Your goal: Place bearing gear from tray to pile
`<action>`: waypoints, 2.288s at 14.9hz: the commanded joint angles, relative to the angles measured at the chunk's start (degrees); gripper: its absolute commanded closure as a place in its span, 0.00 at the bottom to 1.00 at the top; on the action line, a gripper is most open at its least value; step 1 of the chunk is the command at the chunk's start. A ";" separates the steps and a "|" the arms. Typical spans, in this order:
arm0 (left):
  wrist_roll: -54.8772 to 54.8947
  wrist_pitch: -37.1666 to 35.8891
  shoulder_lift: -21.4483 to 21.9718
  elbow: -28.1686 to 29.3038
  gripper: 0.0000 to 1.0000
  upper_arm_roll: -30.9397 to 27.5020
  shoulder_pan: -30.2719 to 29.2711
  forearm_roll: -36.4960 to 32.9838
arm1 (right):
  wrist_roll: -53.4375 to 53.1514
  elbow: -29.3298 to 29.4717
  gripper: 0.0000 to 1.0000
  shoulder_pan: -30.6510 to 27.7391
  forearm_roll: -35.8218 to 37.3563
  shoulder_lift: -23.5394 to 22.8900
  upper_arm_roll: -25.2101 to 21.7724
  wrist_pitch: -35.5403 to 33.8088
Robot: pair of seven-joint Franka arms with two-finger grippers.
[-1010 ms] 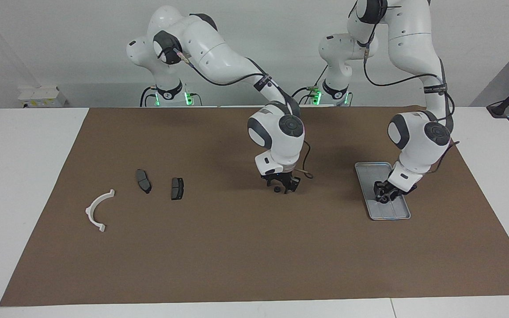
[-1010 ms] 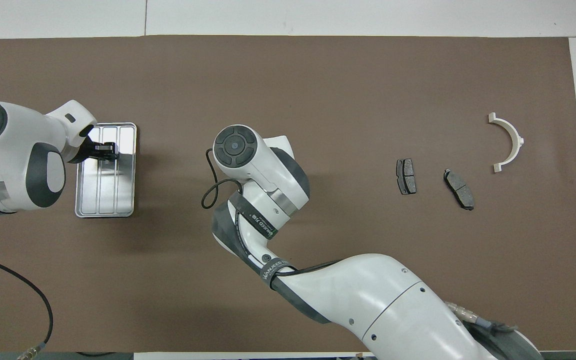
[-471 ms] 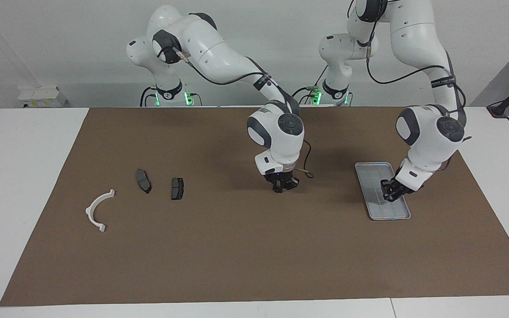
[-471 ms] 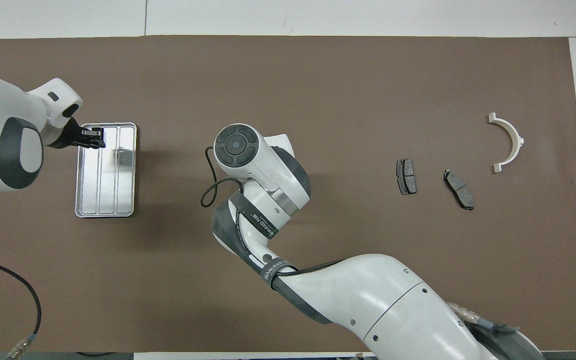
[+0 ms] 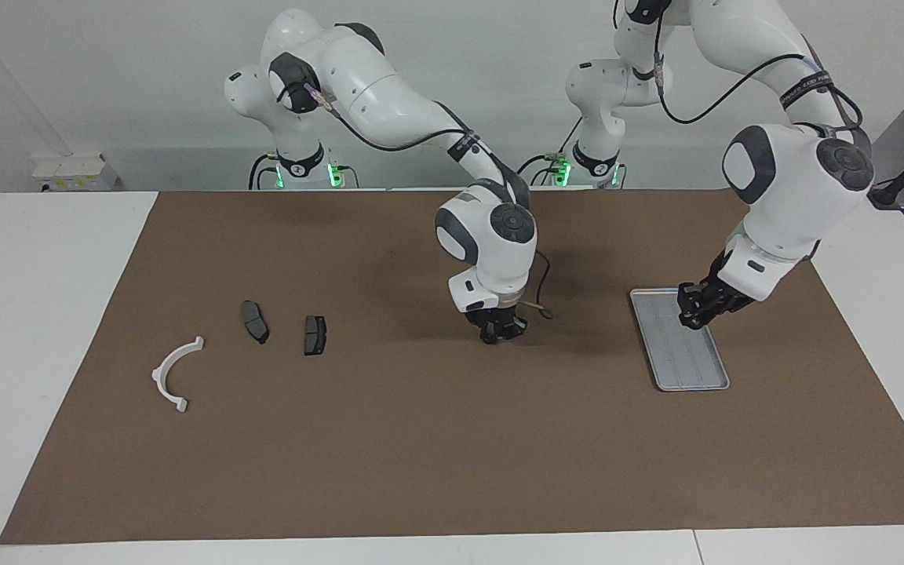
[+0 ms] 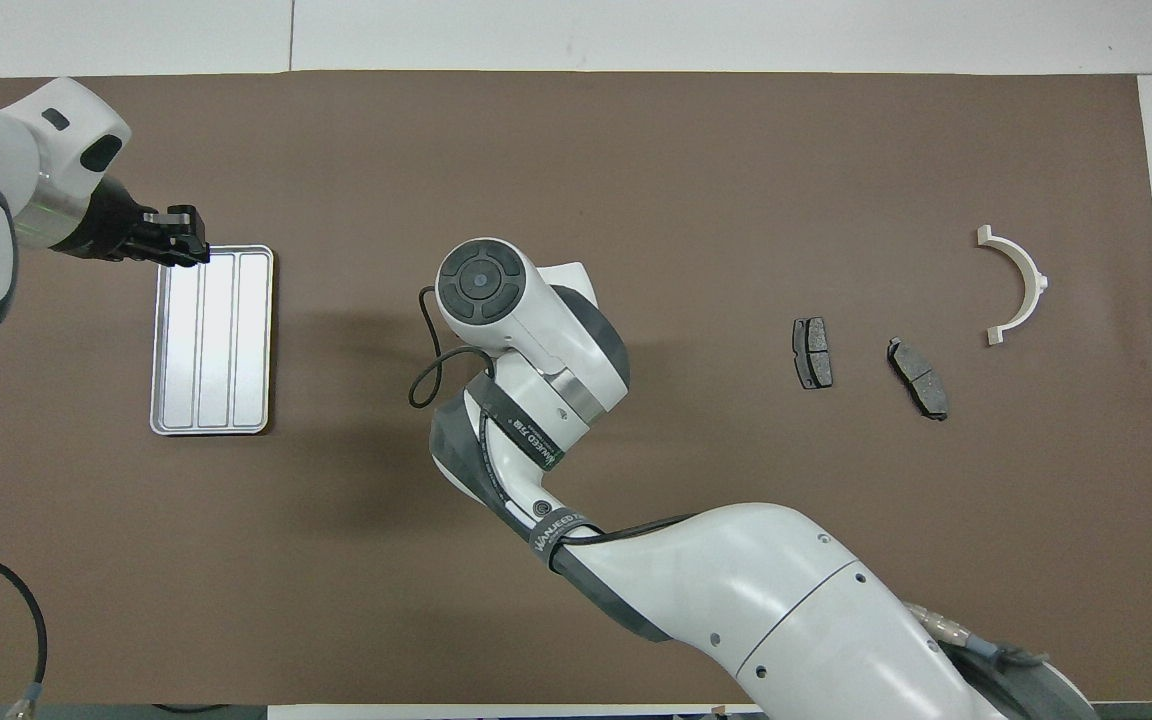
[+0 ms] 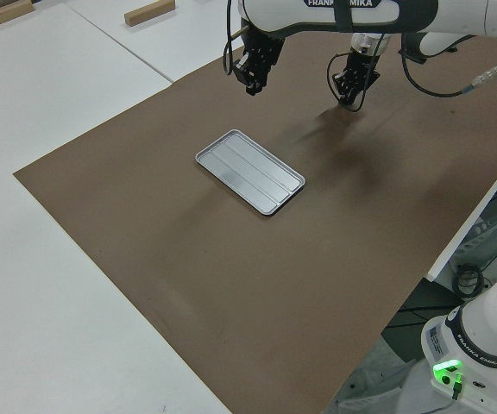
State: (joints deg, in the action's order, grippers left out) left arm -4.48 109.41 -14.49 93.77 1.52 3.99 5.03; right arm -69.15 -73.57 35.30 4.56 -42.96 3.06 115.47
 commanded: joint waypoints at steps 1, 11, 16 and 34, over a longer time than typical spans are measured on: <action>-3.16 -0.16 -0.28 -0.17 1.00 -0.64 2.07 0.51 | 7.76 -1.22 1.00 -5.05 -0.25 6.82 0.90 -6.29; -41.72 9.14 -0.62 5.10 1.00 -0.64 26.05 -7.84 | 68.66 -4.54 1.00 -30.36 -1.66 17.39 0.81 -15.92; -51.13 15.47 -5.89 6.60 1.00 -0.64 31.16 -11.79 | 77.85 -16.77 1.00 -36.18 -1.48 16.43 0.81 3.51; -55.55 30.25 -8.62 16.62 0.95 -0.81 33.10 -14.08 | 78.55 -16.25 0.00 -37.59 -0.69 7.98 0.64 12.68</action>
State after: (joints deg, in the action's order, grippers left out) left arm -58.58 137.73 -24.38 107.46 1.71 35.70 -7.74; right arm 9.33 -89.84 -1.86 3.74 -35.48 3.07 129.30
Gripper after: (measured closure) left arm 0.656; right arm 0.604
